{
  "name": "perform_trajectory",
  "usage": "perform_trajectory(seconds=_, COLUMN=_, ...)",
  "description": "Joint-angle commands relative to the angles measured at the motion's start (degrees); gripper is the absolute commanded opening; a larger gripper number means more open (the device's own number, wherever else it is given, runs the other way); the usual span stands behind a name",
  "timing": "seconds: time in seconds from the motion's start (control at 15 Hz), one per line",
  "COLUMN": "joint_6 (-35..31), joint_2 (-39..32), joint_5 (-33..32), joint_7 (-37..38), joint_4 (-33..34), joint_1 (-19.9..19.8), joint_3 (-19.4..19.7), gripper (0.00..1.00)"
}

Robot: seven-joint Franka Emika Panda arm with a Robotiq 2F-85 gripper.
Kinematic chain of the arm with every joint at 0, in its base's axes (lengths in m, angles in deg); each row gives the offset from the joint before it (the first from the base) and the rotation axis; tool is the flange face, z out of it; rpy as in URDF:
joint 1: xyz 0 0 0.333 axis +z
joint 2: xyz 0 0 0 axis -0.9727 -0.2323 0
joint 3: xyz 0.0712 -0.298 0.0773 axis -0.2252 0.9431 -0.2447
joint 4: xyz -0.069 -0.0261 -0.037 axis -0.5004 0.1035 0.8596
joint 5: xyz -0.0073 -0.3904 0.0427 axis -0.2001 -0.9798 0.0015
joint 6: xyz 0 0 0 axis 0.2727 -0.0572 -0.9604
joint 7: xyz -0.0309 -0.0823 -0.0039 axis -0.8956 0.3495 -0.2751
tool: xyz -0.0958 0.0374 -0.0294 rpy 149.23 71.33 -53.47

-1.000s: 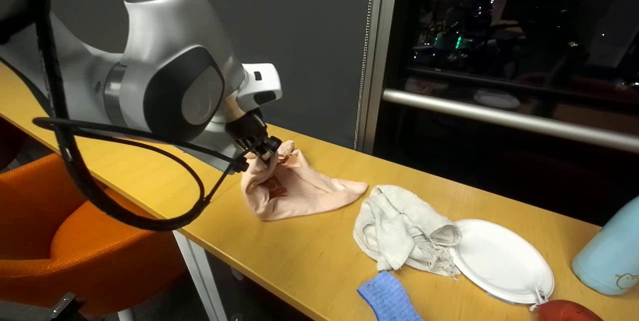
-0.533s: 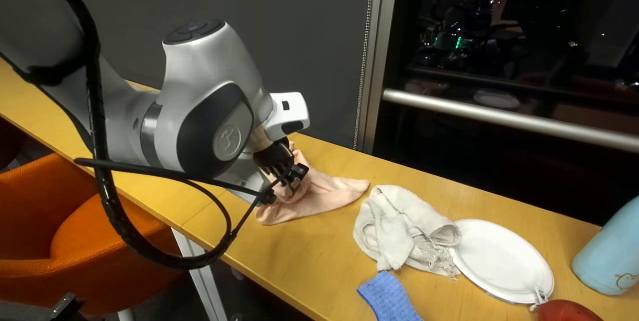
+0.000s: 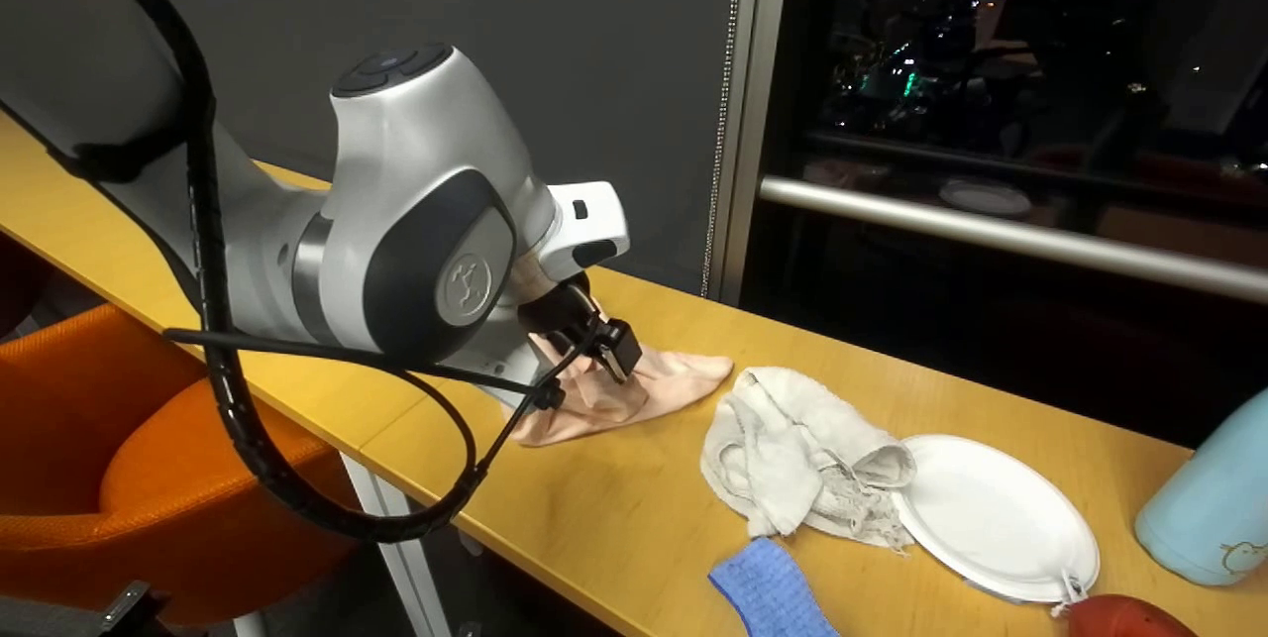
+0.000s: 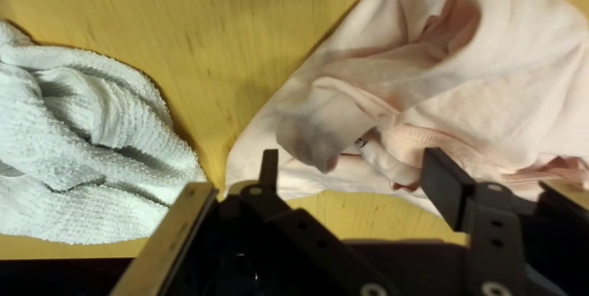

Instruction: Fold the peach t-shirt, move it to the left and then use the white towel to wipe the table

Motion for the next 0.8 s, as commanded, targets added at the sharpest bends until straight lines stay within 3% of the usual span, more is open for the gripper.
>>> perform_trajectory(seconds=0.0, joint_6=-4.9, joint_2=0.8, joint_5=2.3, joint_7=-0.5, joint_4=-2.0, joint_1=1.7, joint_3=-1.7, gripper=1.00)
perform_trajectory(seconds=0.47, joint_6=-9.9, joint_2=-3.6, joint_5=4.6, joint_7=-1.7, joint_4=-1.2, joint_1=0.1, joint_3=-9.4, gripper=1.00)
perform_trajectory(seconds=0.73, joint_6=-11.2, joint_2=-6.7, joint_5=5.2, joint_7=-2.2, joint_4=-0.8, joint_1=-0.5, joint_3=-10.0, gripper=1.00)
